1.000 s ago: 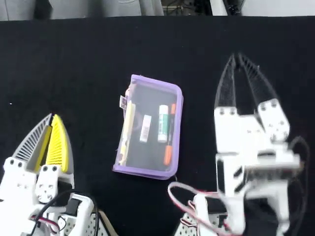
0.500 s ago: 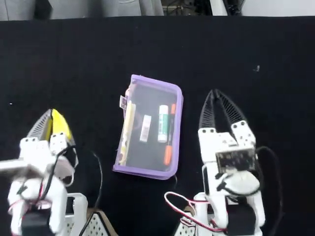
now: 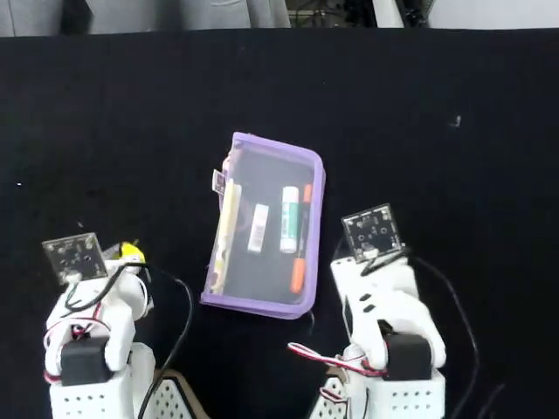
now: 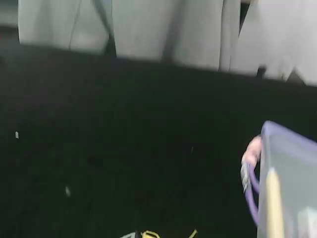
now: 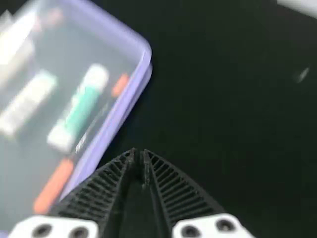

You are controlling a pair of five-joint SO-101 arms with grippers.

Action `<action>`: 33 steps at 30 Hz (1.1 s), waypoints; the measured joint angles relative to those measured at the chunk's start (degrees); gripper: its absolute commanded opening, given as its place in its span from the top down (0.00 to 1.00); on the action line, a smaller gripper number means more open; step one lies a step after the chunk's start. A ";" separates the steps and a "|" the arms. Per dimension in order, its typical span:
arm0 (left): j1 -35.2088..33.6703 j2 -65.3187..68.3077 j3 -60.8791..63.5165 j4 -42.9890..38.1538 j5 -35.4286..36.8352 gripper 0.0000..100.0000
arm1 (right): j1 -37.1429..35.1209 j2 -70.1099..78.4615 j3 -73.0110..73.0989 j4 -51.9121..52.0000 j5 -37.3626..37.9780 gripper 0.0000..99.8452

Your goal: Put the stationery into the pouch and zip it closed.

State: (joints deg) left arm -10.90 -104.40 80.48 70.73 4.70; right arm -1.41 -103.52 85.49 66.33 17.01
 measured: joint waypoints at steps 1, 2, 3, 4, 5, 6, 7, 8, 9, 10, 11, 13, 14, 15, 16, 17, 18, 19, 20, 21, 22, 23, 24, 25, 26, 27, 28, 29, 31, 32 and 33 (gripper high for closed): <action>0.00 0.00 1.23 0.09 0.00 0.97 | 0.00 0.00 1.58 0.26 0.00 0.99; -0.26 0.00 2.46 0.09 0.00 0.97 | 0.00 0.00 3.16 0.44 0.00 0.99; -0.53 0.00 3.69 0.09 0.00 0.97 | 0.00 0.00 4.75 0.44 0.00 0.99; -0.70 0.00 4.75 0.09 0.00 0.97 | 0.00 0.00 6.51 0.44 0.00 0.99; -0.70 0.00 5.89 0.09 0.00 0.97 | 0.00 0.00 8.53 0.44 0.00 0.99; -0.70 0.00 7.12 0.09 0.00 0.97 | 0.09 0.00 10.20 0.79 0.00 0.99; -0.70 0.00 8.44 0.09 0.00 0.97 | 0.09 0.00 10.64 1.49 0.00 0.99; -0.70 0.00 10.02 0.09 0.00 0.97 | 0.00 0.00 10.64 2.29 0.00 0.99; -0.97 0.00 11.87 0.09 -0.09 0.97 | 0.00 0.00 10.81 2.99 0.00 0.99; -1.14 0.18 13.54 0.09 0.09 0.97 | 0.00 0.00 10.90 3.52 0.00 0.99; -1.14 0.62 14.42 0.09 0.09 0.97 | 0.00 0.00 10.99 3.78 0.00 0.99; -1.05 0.26 14.95 0.18 0.00 0.97 | 0.00 0.00 10.99 4.04 0.00 0.99; -1.05 0.44 14.95 0.18 0.00 0.97 | 0.00 0.00 10.99 4.04 0.00 0.99; -1.05 0.62 15.21 0.18 0.00 0.97 | 0.00 0.00 10.99 4.40 0.00 0.99; -1.05 0.62 15.38 0.18 0.00 0.97 | 0.00 0.00 10.99 4.92 0.00 0.99; -1.05 0.62 15.38 0.53 0.00 0.97 | 0.00 0.00 10.99 5.98 0.00 0.99; -1.05 0.62 15.38 1.32 0.00 0.97 | 0.00 0.00 10.99 7.03 0.00 0.99; -1.05 0.62 15.47 1.67 0.00 0.97 | 0.00 0.00 10.99 7.65 0.00 0.99; -1.05 0.62 15.47 1.76 0.00 0.97 | 0.00 0.00 10.99 7.82 0.00 0.99; -1.05 0.62 15.47 1.76 0.00 0.97 | 0.00 0.00 10.99 8.00 0.00 0.99; -1.05 0.62 15.47 1.76 0.00 0.97 | 0.00 0.00 10.99 8.09 0.00 0.99; -1.05 0.62 15.47 1.76 0.00 0.97 | 0.00 0.00 10.99 8.09 0.00 0.99; -1.05 0.62 15.47 1.76 0.00 0.97 | 0.00 0.00 10.99 8.09 0.00 0.99; -1.05 0.62 15.47 1.76 0.00 0.97 | 0.00 0.00 10.99 8.09 0.00 0.99; -1.05 0.62 15.47 1.76 0.00 0.97 | 0.00 0.00 10.99 8.09 0.00 0.99; -1.05 0.62 15.47 1.76 0.00 0.97 | 0.00 0.00 10.99 8.09 0.00 0.99; -1.05 0.62 15.47 1.76 0.00 0.97 | 0.00 0.00 10.99 8.09 0.00 0.99; -1.05 0.62 15.47 1.76 0.00 0.97 | 0.00 0.00 10.99 8.09 0.00 0.99; -1.05 0.62 15.47 1.76 0.00 0.97 | 0.00 0.00 10.99 8.09 0.00 0.99; -1.05 0.62 15.47 1.76 0.00 0.97 | 0.00 0.00 10.99 8.09 0.00 0.99; -1.05 0.62 15.47 1.76 0.00 0.97 | 0.00 0.00 10.99 8.09 0.00 0.99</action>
State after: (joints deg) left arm -11.96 -103.78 95.96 72.48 4.70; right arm -1.41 -103.52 96.48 74.42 17.01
